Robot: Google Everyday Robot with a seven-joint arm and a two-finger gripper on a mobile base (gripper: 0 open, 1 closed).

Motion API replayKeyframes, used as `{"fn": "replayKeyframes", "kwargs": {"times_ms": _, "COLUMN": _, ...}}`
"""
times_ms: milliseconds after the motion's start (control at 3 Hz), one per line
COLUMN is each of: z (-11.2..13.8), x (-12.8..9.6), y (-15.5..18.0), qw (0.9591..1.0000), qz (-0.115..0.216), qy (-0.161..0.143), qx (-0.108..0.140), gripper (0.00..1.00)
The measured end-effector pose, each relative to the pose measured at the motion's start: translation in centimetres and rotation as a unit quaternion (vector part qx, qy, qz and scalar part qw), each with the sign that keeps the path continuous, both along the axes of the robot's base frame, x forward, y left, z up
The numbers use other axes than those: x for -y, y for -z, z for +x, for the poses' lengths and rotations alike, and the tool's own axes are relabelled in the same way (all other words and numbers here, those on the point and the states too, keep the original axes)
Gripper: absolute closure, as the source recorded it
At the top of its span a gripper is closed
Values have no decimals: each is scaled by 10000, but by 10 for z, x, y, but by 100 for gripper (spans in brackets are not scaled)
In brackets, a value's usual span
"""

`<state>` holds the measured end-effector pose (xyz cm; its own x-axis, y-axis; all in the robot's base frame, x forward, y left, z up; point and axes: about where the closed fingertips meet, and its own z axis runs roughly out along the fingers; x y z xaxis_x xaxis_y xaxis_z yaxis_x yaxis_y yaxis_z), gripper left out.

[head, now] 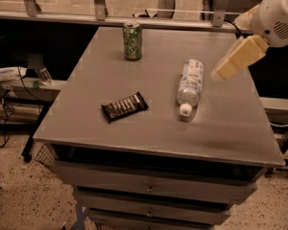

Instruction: Move green can near rxbar chocolate

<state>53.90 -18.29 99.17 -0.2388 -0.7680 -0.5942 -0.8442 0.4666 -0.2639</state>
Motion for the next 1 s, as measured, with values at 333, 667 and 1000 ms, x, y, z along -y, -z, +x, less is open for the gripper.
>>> {"fn": "replayKeyframes", "kwargs": {"times_ms": 333, "z": 12, "x": -5, "y": -9, "qw": 9995, "qz": 190, "qy": 151, "qx": 183, "gripper": 0}}
{"fn": "replayKeyframes", "kwargs": {"times_ms": 667, "z": 32, "x": -14, "y": -6, "qw": 9992, "qz": 292, "qy": 108, "qx": 256, "gripper": 0}}
{"fn": "replayKeyframes", "kwargs": {"times_ms": 1000, "z": 93, "x": -35, "y": -5, "qw": 9974, "qz": 500, "qy": 241, "qx": 465, "gripper": 0}}
